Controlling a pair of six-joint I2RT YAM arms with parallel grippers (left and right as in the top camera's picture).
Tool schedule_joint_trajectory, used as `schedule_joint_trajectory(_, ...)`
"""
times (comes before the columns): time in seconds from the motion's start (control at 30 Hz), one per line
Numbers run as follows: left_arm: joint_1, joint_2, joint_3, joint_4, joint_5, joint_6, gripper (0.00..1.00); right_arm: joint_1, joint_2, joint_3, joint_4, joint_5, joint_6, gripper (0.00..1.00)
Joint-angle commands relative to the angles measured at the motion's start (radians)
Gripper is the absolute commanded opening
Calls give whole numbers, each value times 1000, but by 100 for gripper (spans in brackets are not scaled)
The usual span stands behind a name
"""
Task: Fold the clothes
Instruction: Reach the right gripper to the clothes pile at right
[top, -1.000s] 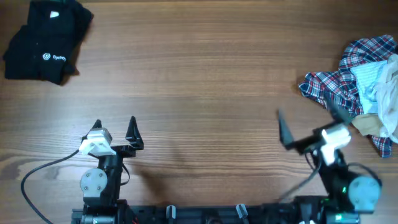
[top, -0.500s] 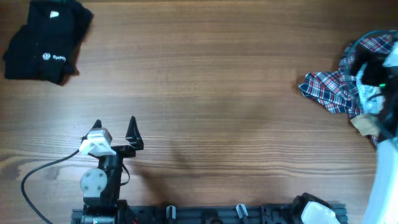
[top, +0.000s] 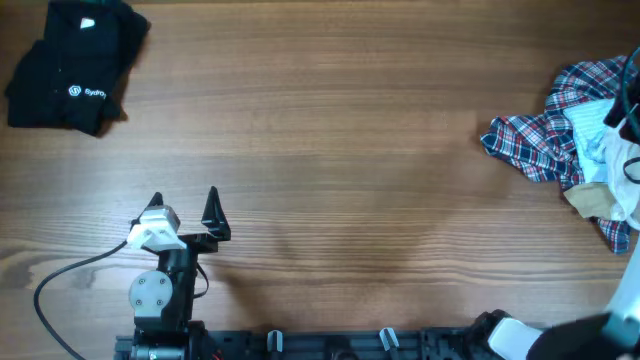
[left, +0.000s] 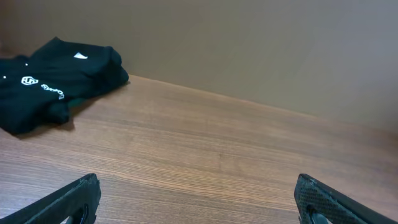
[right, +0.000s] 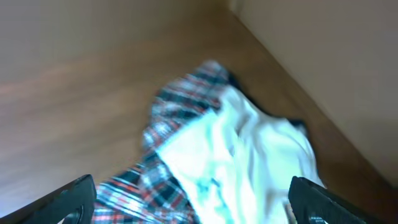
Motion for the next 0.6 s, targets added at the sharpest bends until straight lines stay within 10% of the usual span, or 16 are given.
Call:
schedule_joint_trajectory(0.0,5,-9,-5,2,-10,16,100,0,116,18,11,106,34,100)
schedule_joint_trajectory(0.3,5,-9,-5,2,-10,15,100,-32,200,18,82,201,72,100)
schedule_joint_trajectory(0.57,5,-9,-5,1,-10,15,100,-11,348,18,77,-199,-60,93)
